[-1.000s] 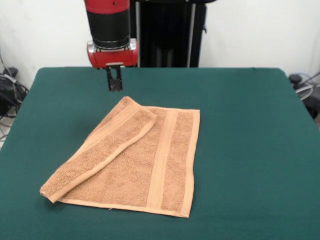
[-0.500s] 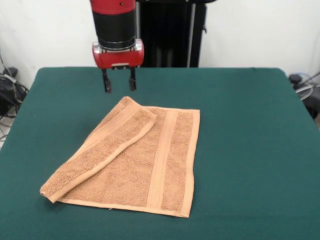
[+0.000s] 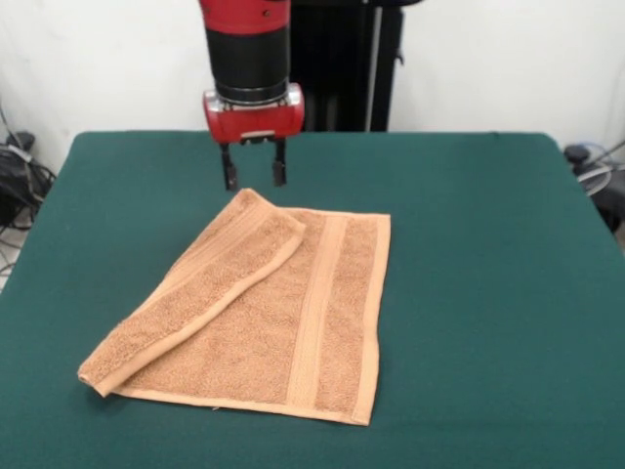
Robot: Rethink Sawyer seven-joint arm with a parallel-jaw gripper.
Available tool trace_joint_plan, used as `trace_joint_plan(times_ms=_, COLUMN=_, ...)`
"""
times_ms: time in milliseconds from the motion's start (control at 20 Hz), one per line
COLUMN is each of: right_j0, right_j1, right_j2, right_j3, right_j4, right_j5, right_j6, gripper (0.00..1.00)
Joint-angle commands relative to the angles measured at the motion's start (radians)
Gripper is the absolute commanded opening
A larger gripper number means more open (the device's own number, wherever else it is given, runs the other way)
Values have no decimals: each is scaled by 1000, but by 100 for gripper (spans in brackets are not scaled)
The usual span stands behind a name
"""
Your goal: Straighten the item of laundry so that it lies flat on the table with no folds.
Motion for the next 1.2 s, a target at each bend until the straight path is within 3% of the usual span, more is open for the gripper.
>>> trace_joint_plan(times_ms=50, right_j0=34, right_j1=89, right_j2=19, right_j3=28, right_j4=1, right_j5=-73, right_j6=168, gripper=100)
trace_joint_plan(times_ms=750, right_j0=61, right_j1=240, right_j2=-37, right_j3=-32, right_j4=-23, right_j5=-128, right_j6=171, gripper=100)
trace_joint_plan(times_ms=1200, right_j0=55, right_j1=253, right_j2=-22, right_j3=-63, right_j4=0, right_j5=-110, right_j6=149, gripper=100)
